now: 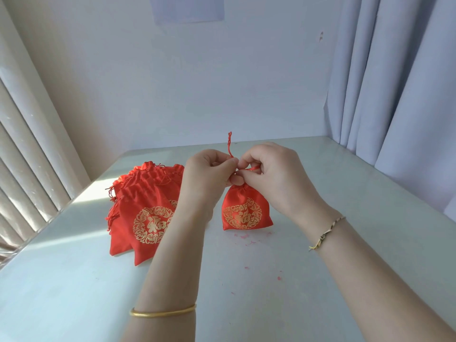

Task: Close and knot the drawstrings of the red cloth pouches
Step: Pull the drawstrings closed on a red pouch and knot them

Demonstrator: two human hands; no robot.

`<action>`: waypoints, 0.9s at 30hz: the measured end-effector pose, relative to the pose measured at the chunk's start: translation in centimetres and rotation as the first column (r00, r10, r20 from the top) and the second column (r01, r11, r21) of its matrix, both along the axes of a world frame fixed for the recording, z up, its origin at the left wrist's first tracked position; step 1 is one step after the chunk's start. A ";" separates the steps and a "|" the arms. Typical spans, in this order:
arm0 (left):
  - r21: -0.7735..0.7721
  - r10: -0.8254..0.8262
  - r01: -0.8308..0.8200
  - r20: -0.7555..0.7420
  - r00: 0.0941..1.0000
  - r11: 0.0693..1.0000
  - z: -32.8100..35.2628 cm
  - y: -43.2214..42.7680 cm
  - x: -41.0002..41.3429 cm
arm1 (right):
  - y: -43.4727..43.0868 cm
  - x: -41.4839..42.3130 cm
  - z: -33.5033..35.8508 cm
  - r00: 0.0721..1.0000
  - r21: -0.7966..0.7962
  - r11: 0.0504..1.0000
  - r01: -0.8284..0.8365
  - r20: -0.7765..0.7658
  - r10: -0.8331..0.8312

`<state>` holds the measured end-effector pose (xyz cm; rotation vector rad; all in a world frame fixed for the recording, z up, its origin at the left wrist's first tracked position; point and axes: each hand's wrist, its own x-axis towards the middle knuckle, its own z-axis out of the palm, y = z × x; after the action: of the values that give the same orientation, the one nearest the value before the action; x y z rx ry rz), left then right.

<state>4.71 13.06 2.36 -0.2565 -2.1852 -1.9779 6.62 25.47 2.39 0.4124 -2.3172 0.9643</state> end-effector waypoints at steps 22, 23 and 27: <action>-0.153 0.079 -0.093 -0.100 0.992 0.984 1.4 1.8 1.8 | 0.4 -0.3 0.1 0.994 -0.205 0.978 -0.022 0.100 0.043; -0.127 0.065 -0.074 -0.074 0.995 0.989 1.4 1.8 1.7 | 0.4 -0.4 0.1 0.994 -0.211 0.977 -0.019 0.106 0.042; -0.048 0.049 -0.051 -0.043 0.998 0.998 1.5 1.9 1.8 | 0.5 -0.4 0.0 0.994 -0.241 0.970 -0.020 0.102 0.045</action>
<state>6.53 14.96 3.89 -0.2452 -2.1944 -1.8781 6.23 25.99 2.44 0.3064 -2.2567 1.2938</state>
